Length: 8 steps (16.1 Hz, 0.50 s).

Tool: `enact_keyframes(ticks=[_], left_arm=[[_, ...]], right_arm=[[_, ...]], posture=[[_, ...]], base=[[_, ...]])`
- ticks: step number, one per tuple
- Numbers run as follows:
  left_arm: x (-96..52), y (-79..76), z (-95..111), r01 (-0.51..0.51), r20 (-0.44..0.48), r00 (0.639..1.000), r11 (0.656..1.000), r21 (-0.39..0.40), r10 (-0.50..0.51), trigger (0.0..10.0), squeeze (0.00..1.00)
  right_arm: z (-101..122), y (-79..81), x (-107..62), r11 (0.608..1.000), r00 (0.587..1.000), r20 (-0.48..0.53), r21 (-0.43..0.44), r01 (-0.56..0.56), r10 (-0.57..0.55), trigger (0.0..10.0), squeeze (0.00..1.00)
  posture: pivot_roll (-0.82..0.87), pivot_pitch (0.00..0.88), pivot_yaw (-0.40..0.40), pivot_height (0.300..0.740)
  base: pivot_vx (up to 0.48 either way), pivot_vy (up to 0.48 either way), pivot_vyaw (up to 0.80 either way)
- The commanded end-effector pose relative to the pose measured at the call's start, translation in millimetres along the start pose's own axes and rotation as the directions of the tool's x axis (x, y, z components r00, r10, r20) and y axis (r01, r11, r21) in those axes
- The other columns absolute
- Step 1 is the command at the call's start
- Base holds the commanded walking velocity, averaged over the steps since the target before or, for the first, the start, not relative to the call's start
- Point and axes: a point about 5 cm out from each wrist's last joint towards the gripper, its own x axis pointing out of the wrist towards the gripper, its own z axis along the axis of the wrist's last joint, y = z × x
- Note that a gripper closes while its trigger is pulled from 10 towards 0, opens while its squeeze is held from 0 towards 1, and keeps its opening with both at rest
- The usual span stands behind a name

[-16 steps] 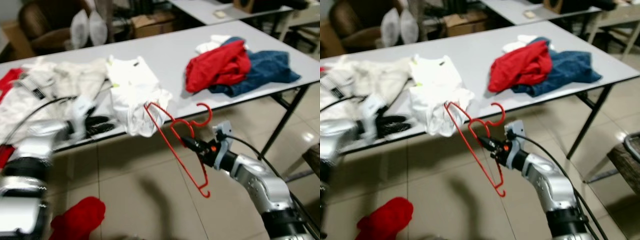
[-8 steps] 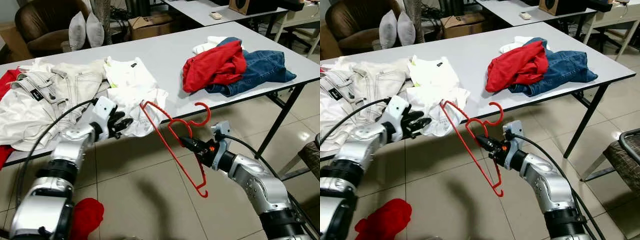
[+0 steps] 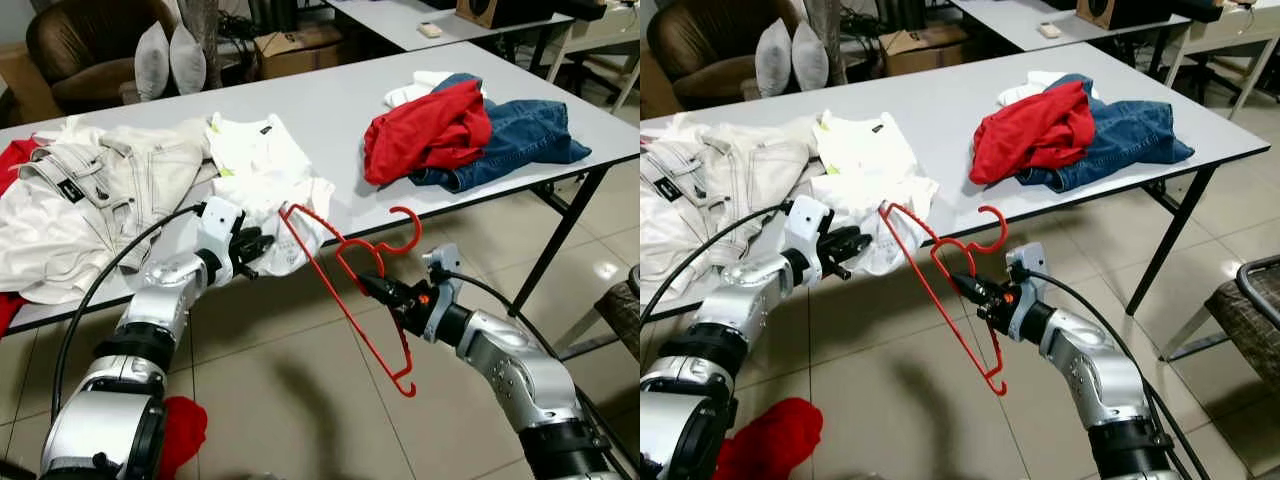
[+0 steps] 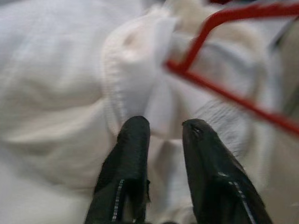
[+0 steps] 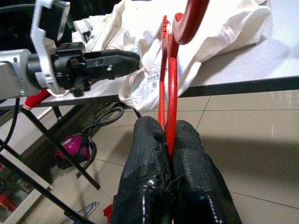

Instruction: Hang hanger

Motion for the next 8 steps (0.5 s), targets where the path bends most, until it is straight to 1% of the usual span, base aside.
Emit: enact_keyframes(ticks=[1,2,3,4,5,6,7,8], left_arm=[[0.4,6.4,7.8,-0.052,0.009,0.999,0.997,0.062,0.052,0.0,0.00],[-0.1,8.9,14.2,-0.093,0.052,0.995,0.987,0.128,0.087,0.0,0.00],[-0.1,8.9,14.2,-0.093,0.052,0.995,0.987,0.128,0.087,0.0,0.00],[-0.4,5.1,19.4,-0.063,0.112,0.993,0.991,0.121,0.050,0.0,0.00],[-3.1,0.0,26.5,-0.016,0.207,0.978,0.993,0.116,-0.008,10.0,0.05],[-7.1,-1.2,30.8,0.001,0.273,0.961,0.991,0.135,-0.038,10.0,1.00],[-8.7,0.0,35.3,-0.023,0.316,0.948,0.988,0.155,-0.027,10.0,1.00],[-8.6,4.0,39.2,-0.074,0.334,0.943,0.983,0.170,0.013,10.0,1.00]], right_arm=[[5.9,2.9,0.8,1.000,1.000,0.021,-0.025,-0.009,0.009,10.0,0.00],[5.9,2.5,0.0,1.000,1.000,0.020,-0.025,-0.008,0.008,10.0,0.00],[5.9,2.5,0.0,1.000,1.000,0.020,-0.025,-0.008,0.008,10.0,0.00],[5.7,2.3,-0.6,1.000,1.000,0.020,-0.026,-0.006,0.007,10.0,0.00],[5.6,2.0,-1.5,1.000,1.000,0.020,-0.026,-0.004,0.005,10.0,0.00],[5.7,1.9,-1.9,1.000,1.000,0.020,-0.025,-0.004,0.005,10.0,0.00],[5.6,2.2,-1.7,1.000,1.000,0.019,-0.026,-0.007,0.007,10.0,0.00],[5.5,2.8,-1.2,1.000,1.000,0.017,-0.026,-0.010,0.011,10.0,0.00]], posture=[[-0.18,0.000,0.117,0.740],[-0.19,0.000,0.119,0.740],[-0.19,0.000,0.119,0.740],[-0.19,0.000,0.122,0.740],[-0.19,0.000,0.122,0.740],[-0.19,0.000,0.121,0.740],[-0.19,0.000,0.121,0.740],[-0.19,0.000,0.121,0.740]], base=[[0.000,0.000,0.00],[0.000,0.000,0.00],[0.000,0.000,0.00],[0.000,0.000,0.00],[0.000,0.000,0.00],[0.000,0.000,0.00],[0.000,0.000,0.00],[0.000,0.000,0.00]])
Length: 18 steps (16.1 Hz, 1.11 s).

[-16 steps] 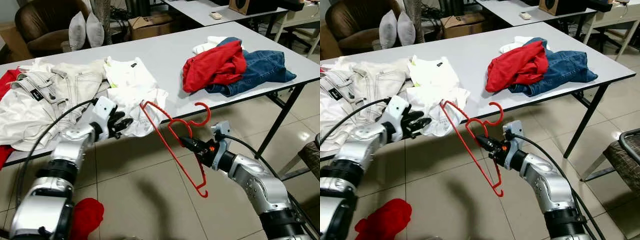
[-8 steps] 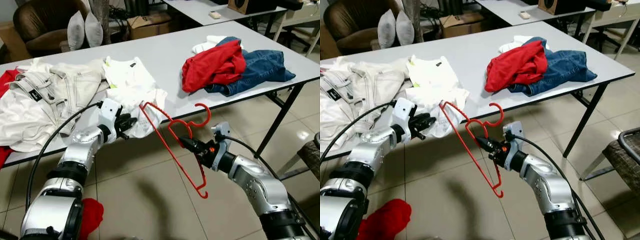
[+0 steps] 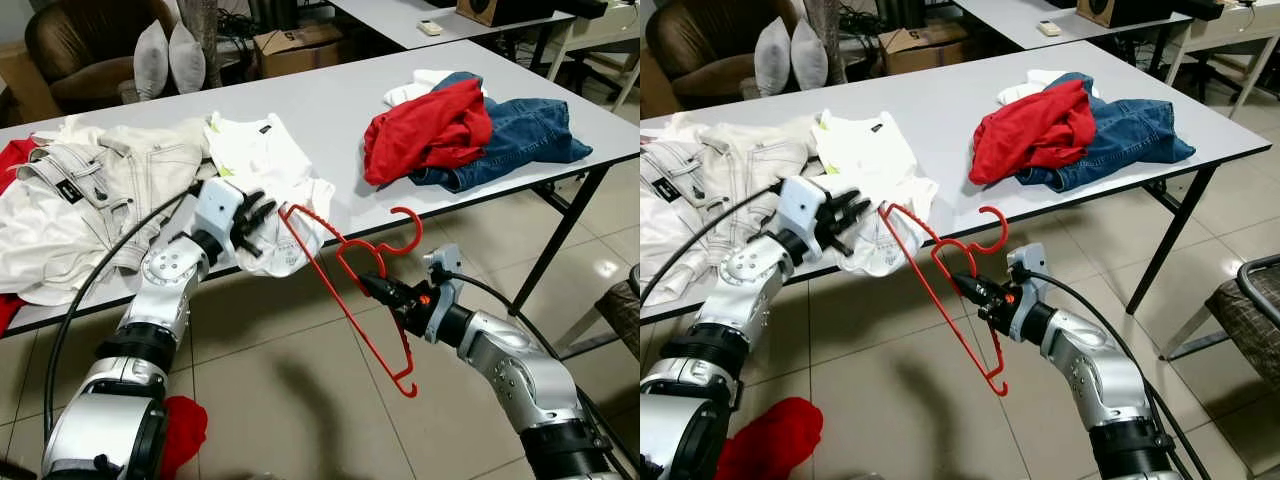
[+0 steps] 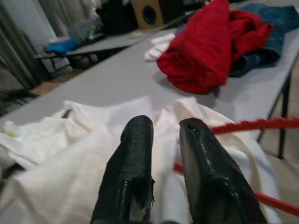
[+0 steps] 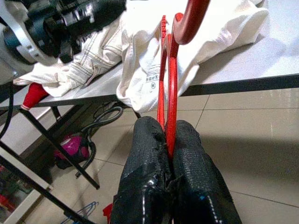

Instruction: Hang hanger

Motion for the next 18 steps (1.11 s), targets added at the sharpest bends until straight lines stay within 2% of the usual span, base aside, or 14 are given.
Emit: enact_keyframes(ticks=[1,2,3,4,5,6,7,8,9,10,11,12,18], left_arm=[[-1.5,7.5,1.0,-0.038,-0.003,0.999,0.999,0.024,0.038,10.0,1.00],[-1.3,12.3,-10.1,-0.065,-0.124,0.989,0.993,0.100,0.077,10.0,1.00],[-1.6,13.0,-13.1,-0.063,-0.153,0.985,0.992,0.106,0.079,10.0,1.00],[-2.7,8.4,-23.8,-0.024,-0.227,0.973,0.998,0.050,0.034,10.0,0.18],[-2.9,4.4,-26.9,0.001,-0.236,0.972,1.000,0.026,0.005,10.0,0.00],[-2.7,3.0,-28.9,-0.009,-0.240,0.971,1.000,0.012,0.011,10.0,0.00],[-2.0,2.1,-29.4,-0.024,-0.228,0.974,0.999,-0.048,0.012,10.0,0.00],[-1.2,1.0,-30.1,-0.025,-0.229,0.973,0.997,-0.073,0.007,9.6,0.00],[-1.6,-0.9,-34.3,-0.016,-0.268,0.963,0.999,-0.045,0.004,5.0,0.00],[-2.0,-0.9,-36.3,-0.021,-0.287,0.958,0.999,-0.032,0.011,5.0,0.00],[-3.9,2.8,-39.0,-0.059,-0.313,0.948,0.998,-0.002,0.055,0.0,0.00],[-4.5,5.2,-39.2,-0.080,-0.319,0.944,0.997,0.012,0.079,0.0,0.00],[-4.5,5.2,-39.2,-0.080,-0.319,0.944,0.997,0.012,0.079,0.0,0.00]], right_arm=[[5.9,3.7,0.2,1.000,1.000,0.019,-0.026,-0.015,0.015,10.0,0.00],[6.0,3.8,0.4,0.999,1.000,0.017,-0.027,-0.017,0.017,10.0,0.00],[6.0,3.9,0.5,0.999,1.000,0.017,-0.028,-0.017,0.018,10.0,0.00],[6.2,3.9,-0.3,0.999,1.000,0.015,-0.030,-0.018,0.018,10.0,0.00],[6.0,4.1,-0.5,0.999,1.000,0.014,-0.032,-0.017,0.017,10.0,0.00],[5.6,3.9,-1.1,0.999,1.000,0.006,-0.040,-0.014,0.014,10.0,0.00],[5.4,4.0,-1.4,0.999,1.000,0.003,-0.043,-0.014,0.014,10.0,0.00],[5.4,4.1,-1.8,0.999,1.000,0.005,-0.042,-0.012,0.012,10.0,0.00],[5.3,4.1,-2.0,0.999,1.000,0.006,-0.042,-0.009,0.009,10.0,0.00],[5.4,4.1,-2.0,0.999,1.000,0.007,-0.042,-0.008,0.009,10.0,0.00],[5.2,4.6,-1.9,0.999,1.000,0.008,-0.042,-0.009,0.009,10.0,0.00],[5.4,4.8,-1.8,0.999,1.000,0.008,-0.043,-0.009,0.010,10.0,0.00],[5.4,4.8,-1.8,0.999,1.000,0.008,-0.043,-0.009,0.010,10.0,0.00]], posture=[[-0.19,0.000,0.121,0.740],[-0.19,0.000,0.122,0.740],[-0.19,0.000,0.122,0.740],[-0.20,0.000,0.124,0.740],[-0.20,0.000,0.128,0.740],[-0.21,0.000,0.129,0.740],[-0.21,0.000,0.133,0.740],[-0.21,0.000,0.137,0.740],[-0.21,0.000,0.137,0.740],[-0.21,0.000,0.137,0.740],[-0.22,0.000,0.142,0.740],[-0.22,0.000,0.141,0.740],[-0.22,0.000,0.141,0.740]], base=[[0.000,0.000,0.00],[0.000,0.000,0.00],[0.000,0.000,0.00],[0.000,0.000,0.00],[0.000,0.000,0.00],[0.000,0.000,0.00],[0.000,0.000,0.00],[0.000,0.000,0.00],[0.000,0.000,0.00],[0.000,0.000,0.00],[0.000,0.000,0.00],[0.000,0.000,0.00],[0.000,0.000,0.00]])
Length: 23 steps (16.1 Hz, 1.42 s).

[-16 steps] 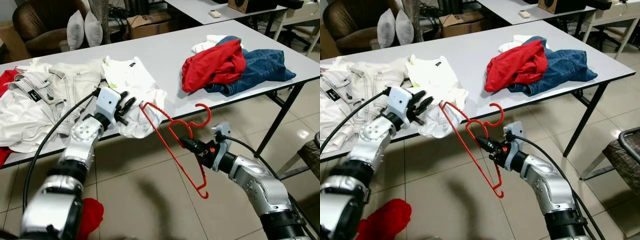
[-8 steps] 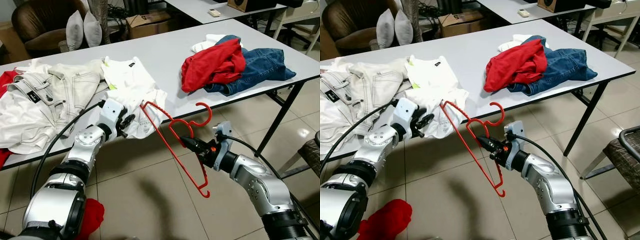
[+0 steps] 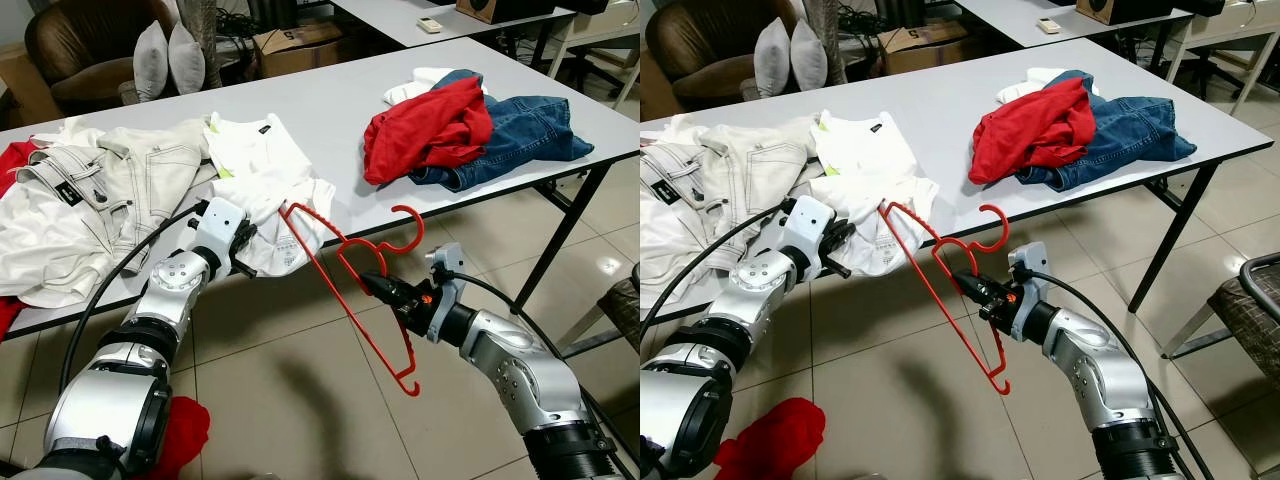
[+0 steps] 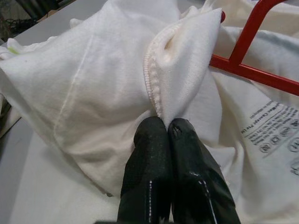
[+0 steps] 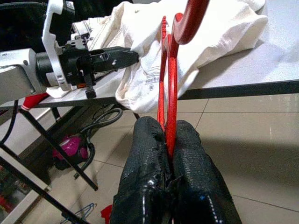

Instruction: Hang hanger

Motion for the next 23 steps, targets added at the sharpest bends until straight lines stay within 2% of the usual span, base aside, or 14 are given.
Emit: enact_keyframes(ticks=[1,11,12,17,18,19,21,22,23], left_arm=[[-0.3,4.7,1.5,-0.011,-0.014,1.000,1.000,0.012,0.011,0.0,0.00],[-0.1,5.7,1.8,-0.022,-0.015,1.000,1.000,0.016,0.022,0.0,0.00],[-11.7,18.9,50.6,0.067,0.182,0.976,0.956,0.286,-0.122,0.0,0.00],[-11.8,14.7,55.2,0.096,0.200,0.967,0.953,0.287,-0.157,0.0,0.00],[-14.7,13.2,60.0,0.121,0.211,0.959,0.944,0.307,-0.191,0.0,0.00],[-19.0,9.4,63.5,0.169,0.209,0.945,0.922,0.349,-0.252,0.0,0.00],[-23.5,5.5,64.3,0.209,0.176,0.935,0.881,0.425,-0.307,0.0,0.00],[-24.8,4.9,68.3,0.199,0.180,0.935,0.872,0.447,-0.305,0.0,0.00],[-24.8,4.2,73.5,0.186,0.205,0.932,0.880,0.437,-0.299,0.0,0.00]], right_arm=[[2.2,3.5,0.6,1.000,1.000,0.003,-0.021,-0.007,0.007,10.0,0.00],[2.4,3.6,0.6,1.000,1.000,0.004,-0.021,-0.007,0.007,10.0,0.00],[4.4,0.4,-14.8,0.998,0.997,-0.055,-0.045,0.054,-0.056,10.0,0.00],[7.1,0.4,-16.0,0.997,0.996,-0.055,-0.049,0.063,-0.066,10.0,0.00],[7.4,1.0,-18.1,0.996,0.996,-0.059,-0.047,0.069,-0.072,10.0,0.00],[7.8,1.4,-19.7,0.996,0.995,-0.058,-0.044,0.075,-0.078,10.0,0.00],[9.9,1.8,-20.1,0.996,0.996,-0.044,-0.037,0.079,-0.081,10.0,0.00],[12.5,1.9,-18.6,0.997,0.997,-0.031,-0.027,0.074,-0.075,10.0,0.00],[12.7,2.5,-17.4,0.998,0.997,-0.031,-0.024,0.065,-0.066,10.0,0.00]], posture=[[-0.22,0.000,0.141,0.740],[-0.22,0.000,0.141,0.740],[-0.18,0.000,0.105,0.740],[-0.19,0.000,0.110,0.740],[-0.19,0.000,0.110,0.740],[-0.19,0.000,0.111,0.740],[-0.19,0.000,0.111,0.740],[-0.19,0.000,0.111,0.740],[-0.19,0.000,0.109,0.740]], base=[[0.000,0.000,0.00],[0.000,0.000,0.00],[0.000,0.000,0.00],[0.000,0.000,0.00],[0.000,0.000,0.00],[0.000,0.000,0.00],[0.000,0.000,0.00],[0.000,0.000,0.00],[0.000,0.000,0.00]])
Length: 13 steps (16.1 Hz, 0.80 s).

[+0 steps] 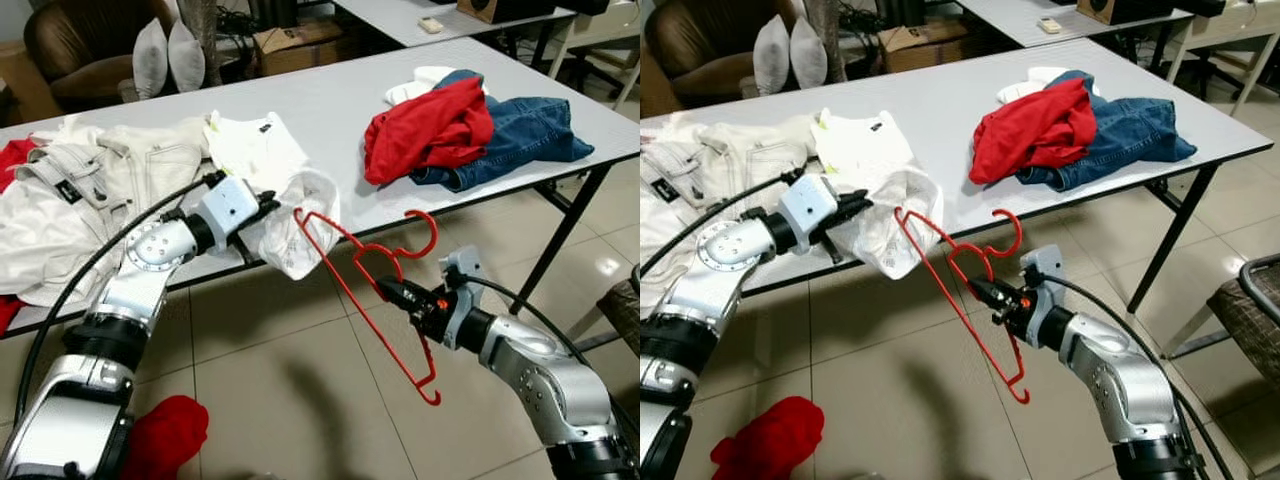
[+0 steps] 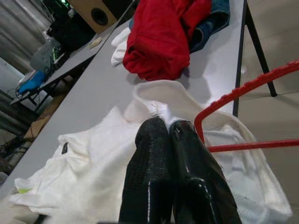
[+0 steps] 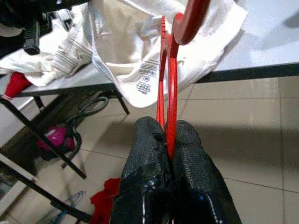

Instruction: Hang hanger

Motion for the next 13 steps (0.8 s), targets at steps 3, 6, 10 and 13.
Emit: enact_keyframes(ticks=[3,6,10,13], left_arm=[[3.5,2.5,22.1,0.017,0.055,0.998,1.000,0.020,-0.018,0.0,0.00],[-2.4,10.0,20.3,0.008,-0.017,1.000,0.990,0.138,-0.005,0.0,0.00],[-5.6,14.4,14.8,0.007,-0.096,0.995,0.984,0.180,0.011,0.0,0.00],[-2.9,11.1,17.2,0.020,-0.088,0.996,0.984,0.180,-0.004,0.0,0.00]], right_arm=[[5.5,5.1,9.0,1.000,1.000,0.006,-0.002,-0.030,0.030,10.0,0.00],[11.4,0.6,8.1,1.000,0.999,0.020,0.005,0.026,-0.027,10.0,0.00],[15.8,0.8,-15.0,0.999,0.999,0.034,0.031,0.041,-0.042,10.0,0.00],[18.2,-1.2,-17.8,0.997,0.997,0.055,0.054,0.055,-0.058,10.0,0.00]], posture=[[-0.18,0.000,0.104,0.740],[-0.17,0.000,0.100,0.740],[-0.17,0.000,0.101,0.740],[-0.18,0.000,0.106,0.740]], base=[[0.000,0.000,0.00],[0.000,0.000,0.00],[0.000,0.000,0.00],[0.000,0.000,0.00]])
